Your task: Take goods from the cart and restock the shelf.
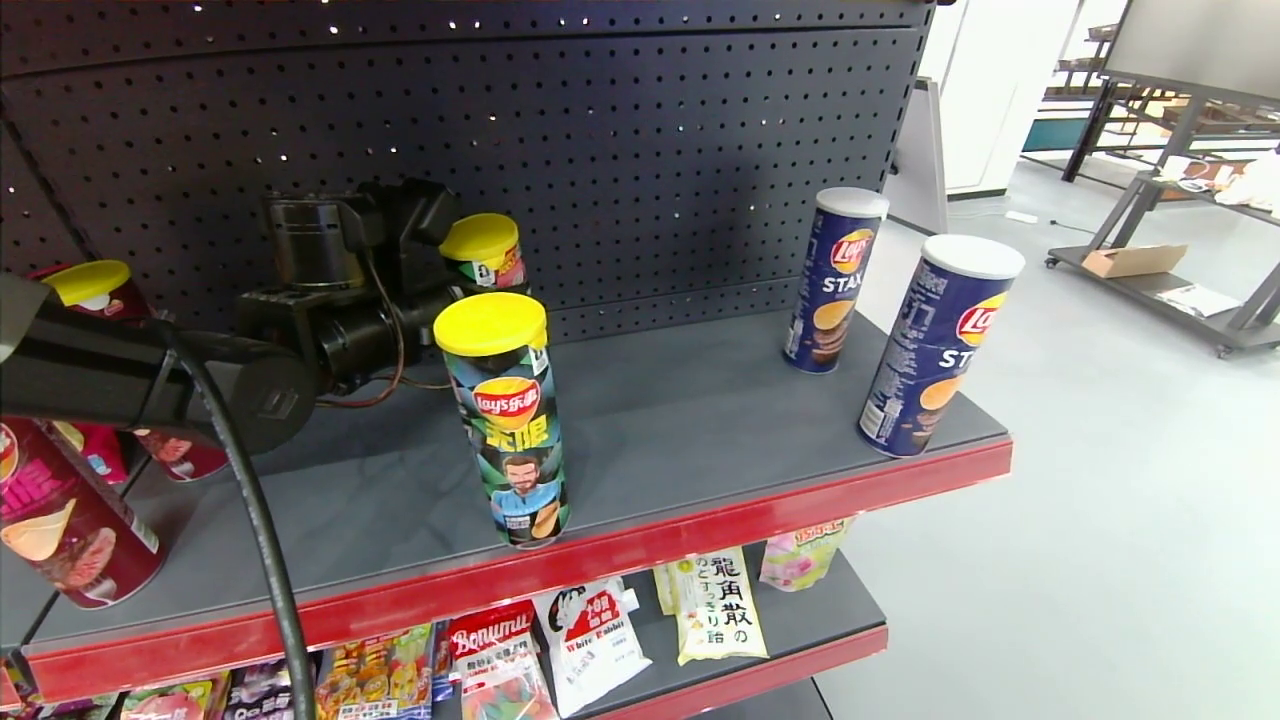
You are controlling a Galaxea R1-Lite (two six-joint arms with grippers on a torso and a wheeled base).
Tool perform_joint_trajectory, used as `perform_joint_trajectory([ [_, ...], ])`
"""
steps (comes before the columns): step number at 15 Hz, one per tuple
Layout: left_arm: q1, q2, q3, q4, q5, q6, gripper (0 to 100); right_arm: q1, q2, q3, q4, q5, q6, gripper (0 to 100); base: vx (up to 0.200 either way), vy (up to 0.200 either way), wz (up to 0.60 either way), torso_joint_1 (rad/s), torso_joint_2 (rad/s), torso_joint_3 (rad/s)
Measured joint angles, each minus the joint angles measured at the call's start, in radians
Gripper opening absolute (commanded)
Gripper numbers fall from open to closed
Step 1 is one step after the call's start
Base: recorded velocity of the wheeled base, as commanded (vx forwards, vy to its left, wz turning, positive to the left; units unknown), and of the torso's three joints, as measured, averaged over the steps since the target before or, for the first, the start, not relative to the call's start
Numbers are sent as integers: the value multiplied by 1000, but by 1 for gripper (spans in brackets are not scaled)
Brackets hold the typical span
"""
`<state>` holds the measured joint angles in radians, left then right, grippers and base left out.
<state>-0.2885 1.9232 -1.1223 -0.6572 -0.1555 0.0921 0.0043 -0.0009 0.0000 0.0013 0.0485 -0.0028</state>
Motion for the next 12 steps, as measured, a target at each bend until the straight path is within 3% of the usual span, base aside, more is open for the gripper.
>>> perform_joint_trajectory([
  [11, 0, 0, 2, 12, -20, 1, 0, 0, 0, 0, 0, 0, 0, 100, 0, 0, 0, 0, 0, 0],
  [12, 0, 0, 2, 12, -20, 1, 100, 0, 0, 0, 0, 0, 0, 100, 0, 0, 0, 0, 0, 0],
])
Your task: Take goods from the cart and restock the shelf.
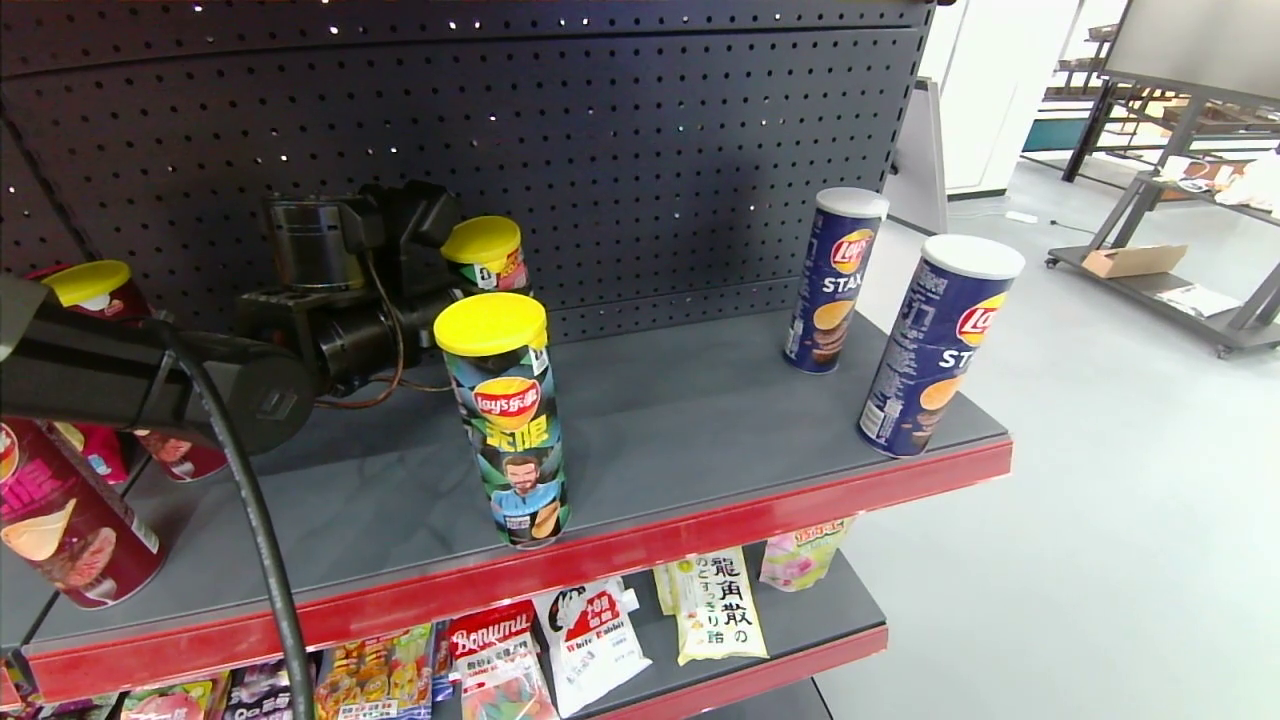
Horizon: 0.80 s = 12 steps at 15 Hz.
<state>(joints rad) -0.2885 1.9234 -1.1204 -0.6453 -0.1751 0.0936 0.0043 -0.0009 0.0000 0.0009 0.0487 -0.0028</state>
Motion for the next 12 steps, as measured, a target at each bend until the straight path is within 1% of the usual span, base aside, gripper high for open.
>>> perform_joint_trajectory([
  [6, 0, -13, 11, 3, 2, -3, 100, 0, 0, 0, 0, -1, 0, 100, 0, 0, 0, 0, 0, 0],
  [9, 3, -48, 56, 1, 4, -2, 100, 0, 0, 0, 0, 0, 0, 100, 0, 0, 0, 0, 0, 0],
  [12, 31, -115, 146, -5, 6, -2, 100, 0, 0, 0, 0, 0, 0, 100, 0, 0, 0, 0, 0, 0],
])
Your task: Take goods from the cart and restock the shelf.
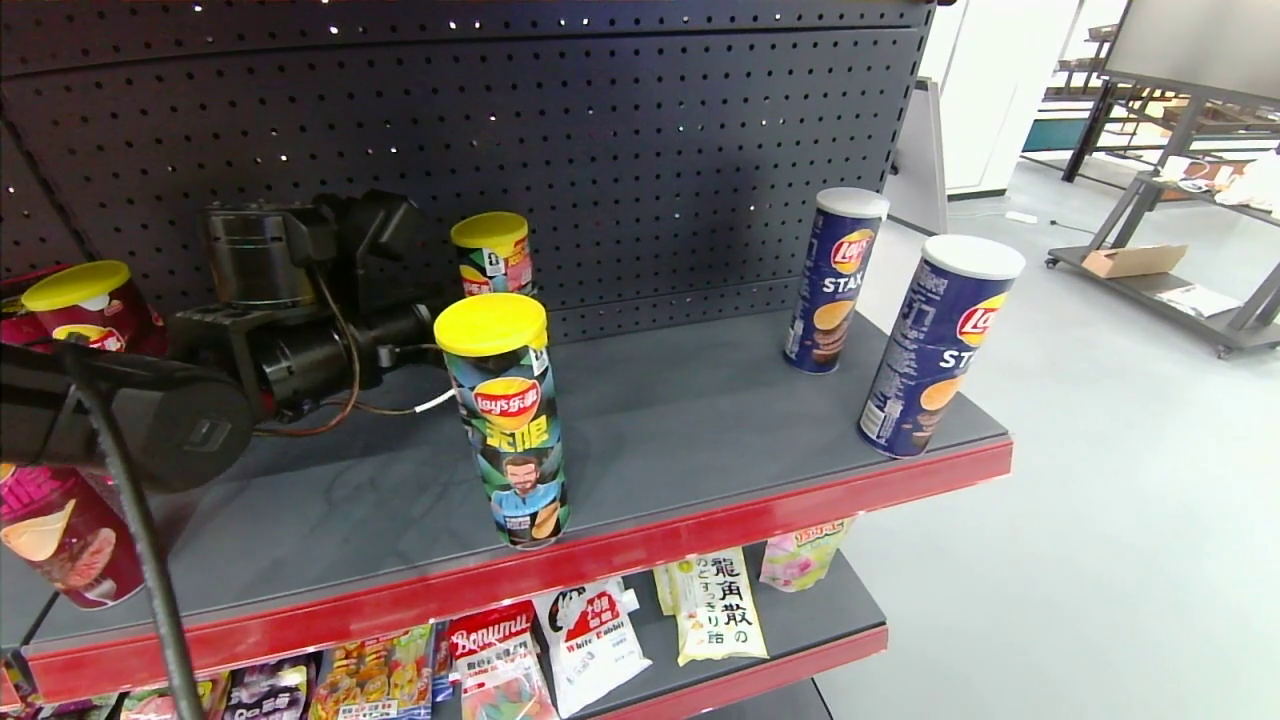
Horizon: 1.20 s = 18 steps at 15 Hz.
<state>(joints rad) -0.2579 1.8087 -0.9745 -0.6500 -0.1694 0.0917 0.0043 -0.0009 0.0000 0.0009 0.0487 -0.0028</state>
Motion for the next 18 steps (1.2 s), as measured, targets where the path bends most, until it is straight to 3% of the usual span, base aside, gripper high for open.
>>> perform_joint_trajectory([
  [4, 44, -110, 116, -1, -1, 1, 100, 0, 0, 0, 0, 0, 0, 100, 0, 0, 0, 0, 0, 0],
  [9, 58, -360, 348, 35, -28, 7, 100, 0, 0, 0, 0, 0, 0, 100, 0, 0, 0, 0, 0, 0],
  [11, 79, -551, 425, 137, -68, 7, 100, 0, 0, 0, 0, 0, 0, 100, 0, 0, 0, 0, 0, 0],
  [16, 142, -1119, 480, 621, -119, -26, 100, 0, 0, 0, 0, 0, 0, 100, 0, 0, 0, 0, 0, 0],
  [17, 150, -1201, 480, 688, -96, -32, 100, 0, 0, 0, 0, 0, 0, 100, 0, 0, 0, 0, 0, 0],
  [18, 157, -1263, 476, 710, -10, -36, 100, 0, 0, 0, 0, 0, 0, 100, 0, 0, 0, 0, 0, 0],
])
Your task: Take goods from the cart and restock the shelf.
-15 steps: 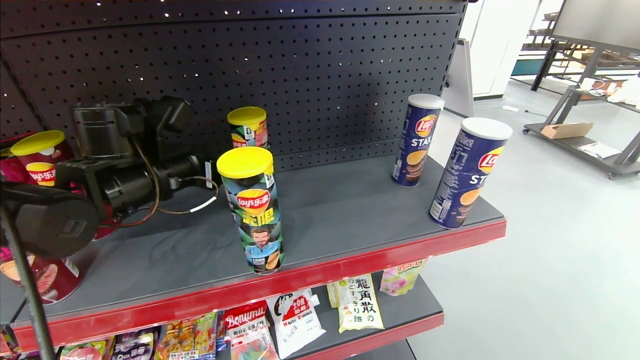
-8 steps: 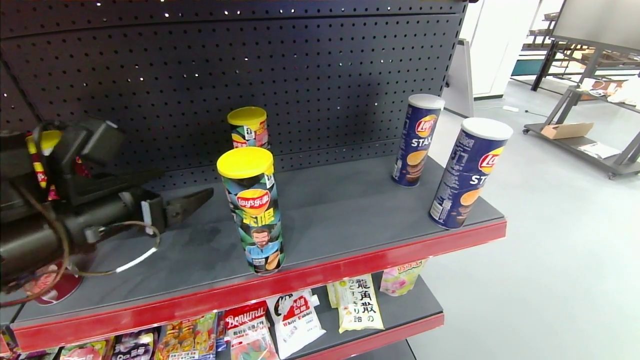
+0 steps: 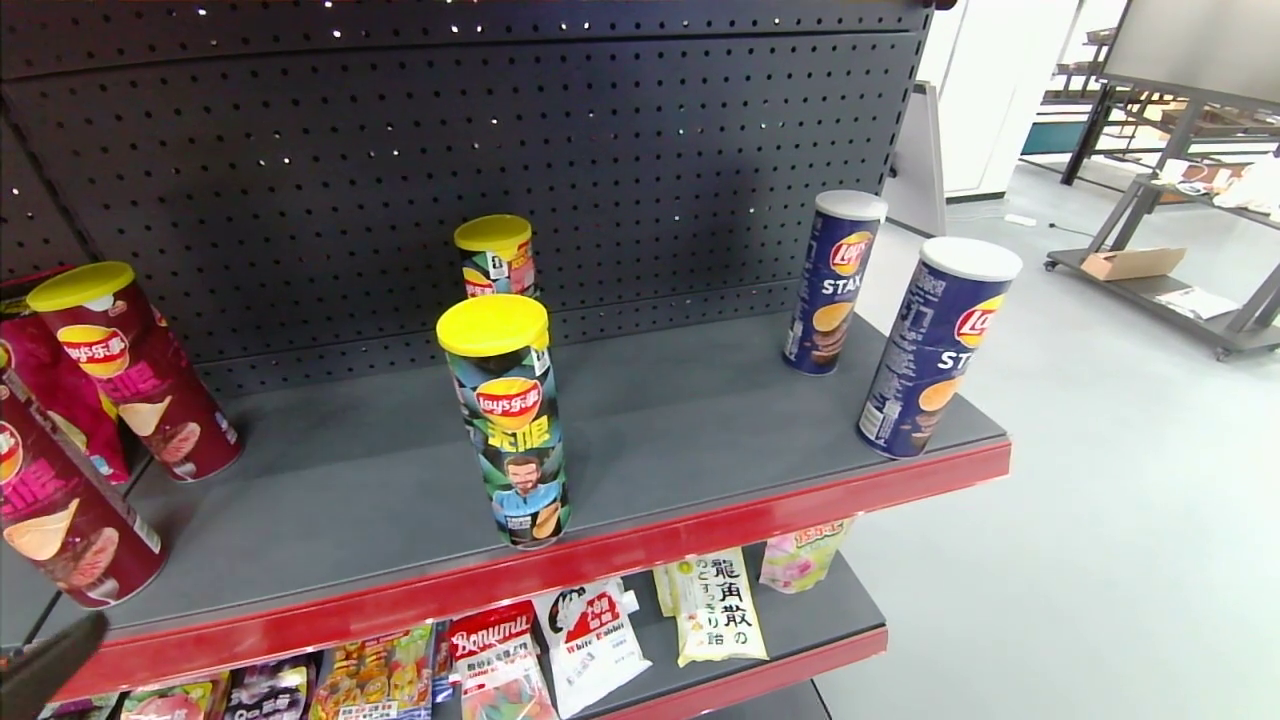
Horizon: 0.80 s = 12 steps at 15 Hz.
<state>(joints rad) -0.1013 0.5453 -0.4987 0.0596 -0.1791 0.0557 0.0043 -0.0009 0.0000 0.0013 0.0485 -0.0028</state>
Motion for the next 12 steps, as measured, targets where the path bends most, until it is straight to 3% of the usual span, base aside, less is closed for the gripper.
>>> perform_joint_trajectory([
  [1, 4, -39, -1, 14, 95, -3, 100, 0, 0, 0, 0, 0, 0, 100, 0, 0, 0, 0, 0, 0],
  [2, 6, -72, 0, 16, 143, -3, 100, 0, 0, 0, 0, 0, 0, 100, 0, 0, 0, 0, 0, 0],
  [6, 4, -153, 26, 20, 152, 59, 100, 0, 0, 0, 0, 0, -2, 100, 0, 0, 0, 0, 0, 0],
  [7, 3, -154, 27, 18, 151, 100, 100, 0, 0, 0, 0, 0, -3, 100, 0, 0, 0, 0, 0, 0],
  [8, 0, -153, 27, 18, 149, 114, 100, 0, 0, 0, 0, 0, -3, 100, 0, 0, 0, 0, 0, 0],
  [12, -1, -148, 15, 17, 149, 121, 100, 0, 0, 0, 0, 0, -3, 100, 0, 0, 0, 0, 0, 0],
])
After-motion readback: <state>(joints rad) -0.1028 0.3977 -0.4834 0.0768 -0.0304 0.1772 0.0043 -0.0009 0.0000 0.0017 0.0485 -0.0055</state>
